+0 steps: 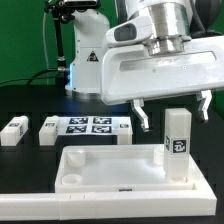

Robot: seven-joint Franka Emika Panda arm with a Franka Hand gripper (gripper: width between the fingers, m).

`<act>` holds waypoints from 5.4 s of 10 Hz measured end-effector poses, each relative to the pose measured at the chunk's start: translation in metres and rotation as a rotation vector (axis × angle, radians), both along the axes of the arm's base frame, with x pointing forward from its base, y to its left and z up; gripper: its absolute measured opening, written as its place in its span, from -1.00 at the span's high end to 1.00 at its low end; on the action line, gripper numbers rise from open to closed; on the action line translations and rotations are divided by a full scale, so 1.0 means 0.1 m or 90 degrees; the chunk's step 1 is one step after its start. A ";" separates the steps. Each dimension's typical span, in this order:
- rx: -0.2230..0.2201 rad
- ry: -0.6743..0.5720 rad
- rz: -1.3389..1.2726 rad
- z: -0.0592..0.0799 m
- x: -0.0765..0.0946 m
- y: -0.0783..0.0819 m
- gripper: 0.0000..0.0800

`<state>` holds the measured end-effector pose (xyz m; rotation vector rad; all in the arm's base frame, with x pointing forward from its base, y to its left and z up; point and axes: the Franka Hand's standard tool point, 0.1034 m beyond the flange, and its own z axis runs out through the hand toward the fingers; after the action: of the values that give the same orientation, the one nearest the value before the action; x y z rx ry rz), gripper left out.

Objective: Assemble desk

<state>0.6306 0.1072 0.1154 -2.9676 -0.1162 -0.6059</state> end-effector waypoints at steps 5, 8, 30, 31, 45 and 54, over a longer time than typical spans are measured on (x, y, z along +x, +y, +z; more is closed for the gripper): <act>0.015 0.184 -0.011 -0.03 0.00 0.09 -0.62; 0.033 0.193 -0.076 -0.03 0.00 0.09 -0.17; -0.023 0.218 -0.032 -0.04 0.08 0.06 -0.62; -0.027 0.214 -0.007 -0.03 0.09 0.04 -0.62; 0.220 0.272 -0.905 -0.06 0.07 0.13 0.27; 0.048 0.238 -0.291 -0.11 0.03 0.12 -0.62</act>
Offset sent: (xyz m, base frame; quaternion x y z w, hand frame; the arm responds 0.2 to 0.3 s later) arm 0.0037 -0.0099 -0.0023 -0.0670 -0.2231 0.0019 0.9725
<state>0.6335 0.1189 0.1045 -2.9756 0.6111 -0.0755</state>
